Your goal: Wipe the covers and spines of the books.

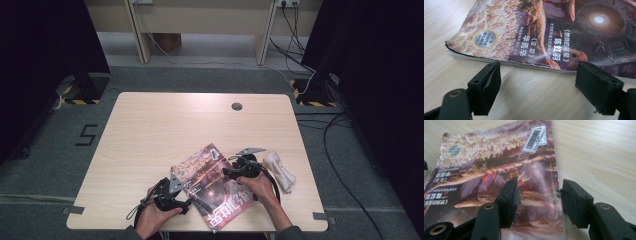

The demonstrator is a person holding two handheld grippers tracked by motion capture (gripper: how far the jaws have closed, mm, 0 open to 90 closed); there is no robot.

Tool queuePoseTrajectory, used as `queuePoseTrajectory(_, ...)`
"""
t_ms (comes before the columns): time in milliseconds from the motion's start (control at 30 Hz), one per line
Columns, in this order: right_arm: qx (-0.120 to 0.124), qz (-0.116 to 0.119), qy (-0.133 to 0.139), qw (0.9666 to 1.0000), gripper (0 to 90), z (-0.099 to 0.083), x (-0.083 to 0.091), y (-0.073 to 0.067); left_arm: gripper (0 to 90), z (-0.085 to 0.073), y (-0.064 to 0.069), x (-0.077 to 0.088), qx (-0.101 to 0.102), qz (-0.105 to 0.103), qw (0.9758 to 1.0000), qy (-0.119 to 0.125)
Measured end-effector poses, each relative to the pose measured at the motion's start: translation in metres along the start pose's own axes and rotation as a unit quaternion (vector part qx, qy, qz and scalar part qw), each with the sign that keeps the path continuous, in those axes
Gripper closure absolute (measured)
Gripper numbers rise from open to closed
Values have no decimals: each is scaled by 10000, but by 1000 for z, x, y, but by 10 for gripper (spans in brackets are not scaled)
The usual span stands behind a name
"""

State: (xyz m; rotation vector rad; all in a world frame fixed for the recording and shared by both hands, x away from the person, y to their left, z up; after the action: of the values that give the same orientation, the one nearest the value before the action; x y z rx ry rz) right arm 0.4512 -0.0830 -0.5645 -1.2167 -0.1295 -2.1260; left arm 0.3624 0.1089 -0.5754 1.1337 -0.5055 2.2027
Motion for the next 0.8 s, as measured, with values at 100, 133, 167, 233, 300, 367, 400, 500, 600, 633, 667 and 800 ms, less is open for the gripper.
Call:
queuePoseTrajectory(100,-80,150,236,9996,481,10,10,-5,195,0,1,0,-22,29,10000,-3)
queuePoseTrajectory(133,-63,216,312,9993,483,14,14,-8,195,0,1,1,-29,46,10000,7)
queuePoseTrajectory(167,-19,304,370,9989,501,17,18,-12,196,0,1,1,-36,63,10000,14)
queuePoseTrajectory(233,6,541,408,9977,528,22,24,-20,196,0,1,1,-50,81,10000,13)
queuePoseTrajectory(300,212,472,346,9981,537,23,26,-24,197,-1,2,1,-54,73,10000,21)
queuePoseTrajectory(367,376,436,225,9981,548,24,27,-26,197,0,2,1,-42,69,10000,46)
queuePoseTrajectory(400,407,436,157,9981,548,23,27,-27,197,-1,2,1,-38,65,10000,44)
queuePoseTrajectory(500,500,460,90,9977,553,23,28,-29,197,-1,2,1,-51,87,9999,42)
queuePoseTrajectory(600,603,431,12,9972,555,23,29,-32,197,-1,2,1,-58,91,9999,48)
queuePoseTrajectory(633,614,462,-29,9970,555,23,29,-33,198,-1,2,1,-59,96,9999,52)
queuePoseTrajectory(667,642,498,-35,9967,558,23,30,-35,200,-1,2,1,-61,94,9999,54)
queuePoseTrajectory(800,459,532,-56,9975,558,24,31,-36,198,-1,2,2,-60,96,9999,46)
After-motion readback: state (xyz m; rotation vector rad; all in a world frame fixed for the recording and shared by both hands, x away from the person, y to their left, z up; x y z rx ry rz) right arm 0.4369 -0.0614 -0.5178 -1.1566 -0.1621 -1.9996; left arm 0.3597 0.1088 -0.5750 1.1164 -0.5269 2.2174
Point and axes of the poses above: each handheld gripper's, and its own axes: x roughly backward along the jaws, z roughly out of its top, y roughly to its right, the point moved 9 cm from there along -x, roughly forward along the jaws, and after that the axes turned 8 degrees about -y, right-handed, at the moved point
